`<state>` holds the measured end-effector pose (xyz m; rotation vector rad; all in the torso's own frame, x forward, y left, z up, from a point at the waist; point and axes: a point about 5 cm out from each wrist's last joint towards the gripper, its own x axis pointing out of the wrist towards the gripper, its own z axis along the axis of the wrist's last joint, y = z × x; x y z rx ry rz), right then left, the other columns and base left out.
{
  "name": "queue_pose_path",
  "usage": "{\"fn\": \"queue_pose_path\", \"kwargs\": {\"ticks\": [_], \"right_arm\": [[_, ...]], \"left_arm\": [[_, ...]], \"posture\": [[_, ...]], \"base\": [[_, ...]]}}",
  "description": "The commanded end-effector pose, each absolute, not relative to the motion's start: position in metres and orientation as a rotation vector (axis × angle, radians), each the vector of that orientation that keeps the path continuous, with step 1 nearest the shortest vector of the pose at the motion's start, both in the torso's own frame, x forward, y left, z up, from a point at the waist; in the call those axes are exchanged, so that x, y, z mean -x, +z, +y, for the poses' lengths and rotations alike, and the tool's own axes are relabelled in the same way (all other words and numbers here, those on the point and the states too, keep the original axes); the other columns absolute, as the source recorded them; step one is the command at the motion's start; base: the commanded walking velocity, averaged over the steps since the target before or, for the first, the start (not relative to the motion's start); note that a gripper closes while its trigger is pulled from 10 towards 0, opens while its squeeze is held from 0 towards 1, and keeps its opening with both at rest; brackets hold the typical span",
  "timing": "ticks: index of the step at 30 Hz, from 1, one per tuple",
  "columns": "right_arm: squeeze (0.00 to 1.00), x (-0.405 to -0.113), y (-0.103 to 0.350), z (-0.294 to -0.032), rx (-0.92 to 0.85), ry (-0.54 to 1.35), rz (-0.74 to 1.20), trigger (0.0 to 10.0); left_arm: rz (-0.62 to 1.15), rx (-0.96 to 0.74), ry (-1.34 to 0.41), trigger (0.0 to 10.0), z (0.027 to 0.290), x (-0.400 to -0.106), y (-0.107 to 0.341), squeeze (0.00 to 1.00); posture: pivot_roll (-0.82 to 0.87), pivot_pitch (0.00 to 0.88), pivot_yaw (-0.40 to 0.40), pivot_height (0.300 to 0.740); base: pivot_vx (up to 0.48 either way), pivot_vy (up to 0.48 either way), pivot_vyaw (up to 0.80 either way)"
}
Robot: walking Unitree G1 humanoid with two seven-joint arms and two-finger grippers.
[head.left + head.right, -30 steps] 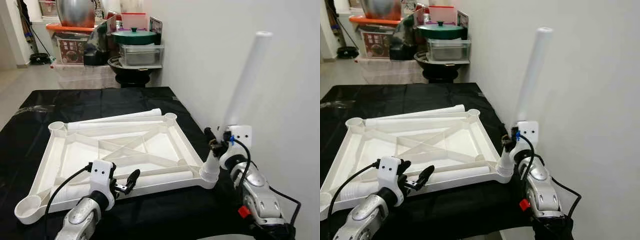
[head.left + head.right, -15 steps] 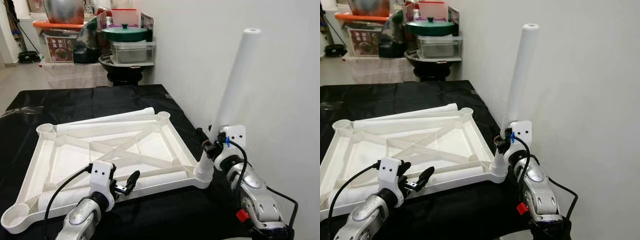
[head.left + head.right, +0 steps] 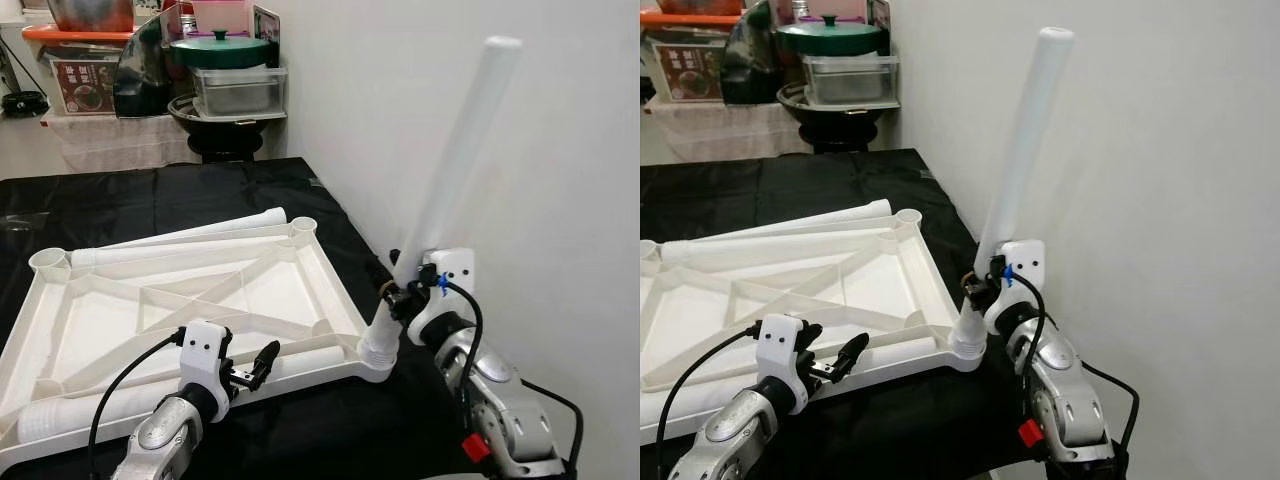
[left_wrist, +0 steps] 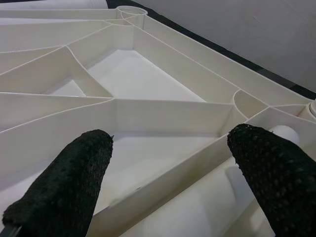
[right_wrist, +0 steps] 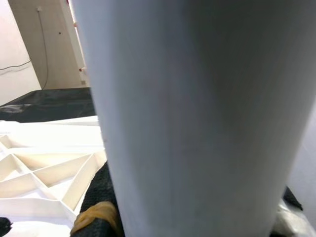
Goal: Building children table
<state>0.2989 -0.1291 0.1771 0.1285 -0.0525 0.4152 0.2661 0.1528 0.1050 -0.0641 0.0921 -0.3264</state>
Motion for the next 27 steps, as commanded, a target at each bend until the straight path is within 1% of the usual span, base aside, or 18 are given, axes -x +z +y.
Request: {"fn": "queue_pose_path", "kwargs": {"ticks": [1,4,7,9,13,20,23,27], "right_arm": [[0.00,-0.290,0.139,-0.108,-0.191,0.517,0.159,10.0],[0.00,-0.289,0.142,-0.104,-0.197,0.527,0.160,10.0],[0.00,-0.286,0.148,-0.093,-0.210,0.574,0.148,10.0],[0.00,-0.286,0.149,-0.091,-0.212,0.586,0.145,10.0],[0.00,-0.283,0.153,-0.083,-0.196,0.661,0.117,10.0],[0.00,-0.286,0.151,-0.087,-0.143,0.673,0.103,10.0],[0.00,-0.286,0.151,-0.093,-0.091,0.715,0.086,10.0],[0.00,-0.286,0.151,-0.096,-0.070,0.738,0.082,10.0]], "left_arm": [[0.099,0.053,-0.324,10.0,0.152,-0.266,0.103,0.00],[0.099,0.052,-0.322,10.0,0.153,-0.266,0.103,0.00],[0.098,0.051,-0.318,10.0,0.154,-0.266,0.103,0.00],[0.098,0.051,-0.318,10.0,0.155,-0.266,0.103,0.00],[0.096,0.050,-0.319,10.0,0.155,-0.266,0.103,0.00],[0.095,0.048,-0.318,10.0,0.155,-0.266,0.104,0.00],[0.096,0.046,-0.318,10.0,0.156,-0.266,0.104,0.00],[0.097,0.046,-0.318,10.0,0.156,-0.266,0.104,0.00]], "posture": [[0.01,0.000,-0.053,0.740],[0.01,0.000,-0.053,0.740],[0.01,0.000,-0.053,0.740],[0.01,0.000,-0.053,0.740],[0.01,0.000,-0.052,0.740],[0.02,0.000,-0.053,0.740],[0.02,0.000,-0.050,0.740],[0.02,0.000,-0.048,0.740]], "base": [[0.000,0.000,0.00],[0.000,0.000,0.00],[0.000,0.000,0.00],[0.000,0.000,0.00],[0.000,0.000,0.00],[0.000,0.000,0.00],[0.000,0.000,0.00],[0.000,0.000,0.00]]}}
